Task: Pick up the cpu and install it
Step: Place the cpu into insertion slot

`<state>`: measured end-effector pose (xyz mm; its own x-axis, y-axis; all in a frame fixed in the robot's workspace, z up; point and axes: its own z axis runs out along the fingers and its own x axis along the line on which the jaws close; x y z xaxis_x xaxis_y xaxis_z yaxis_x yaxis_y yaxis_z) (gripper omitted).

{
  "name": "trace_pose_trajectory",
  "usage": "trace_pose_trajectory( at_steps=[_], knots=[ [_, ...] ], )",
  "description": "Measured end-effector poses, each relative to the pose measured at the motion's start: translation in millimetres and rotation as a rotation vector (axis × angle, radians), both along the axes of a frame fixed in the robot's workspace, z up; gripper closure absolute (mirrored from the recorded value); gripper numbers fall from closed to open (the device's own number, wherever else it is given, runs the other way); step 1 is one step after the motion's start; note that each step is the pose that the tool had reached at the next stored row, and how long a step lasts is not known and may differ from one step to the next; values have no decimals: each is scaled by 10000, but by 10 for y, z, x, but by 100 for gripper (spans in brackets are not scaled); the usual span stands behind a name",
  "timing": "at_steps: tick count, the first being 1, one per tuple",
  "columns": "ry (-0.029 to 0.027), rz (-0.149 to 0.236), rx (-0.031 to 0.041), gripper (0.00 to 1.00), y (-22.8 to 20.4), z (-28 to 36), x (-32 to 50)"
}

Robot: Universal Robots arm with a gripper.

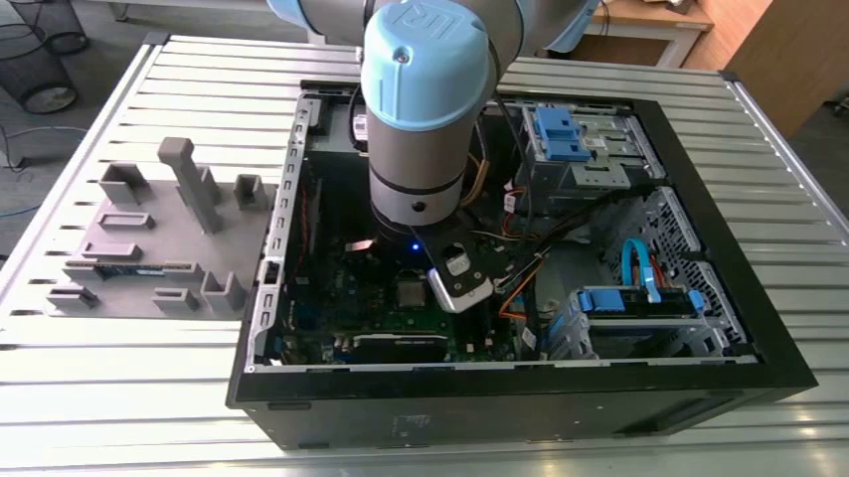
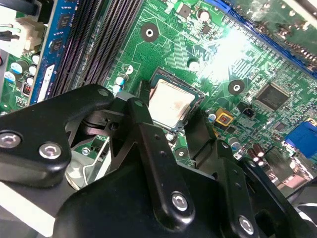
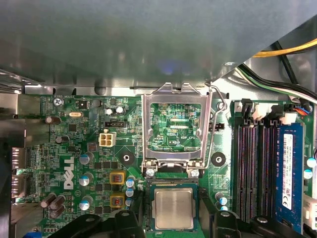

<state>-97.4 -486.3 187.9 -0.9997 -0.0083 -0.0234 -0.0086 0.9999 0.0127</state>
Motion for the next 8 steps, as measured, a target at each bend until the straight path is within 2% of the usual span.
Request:
trace_pose_trajectory(
  at_steps=[8],
  knots=[
    [0,-157,0,46,0,0,0]
  ],
)
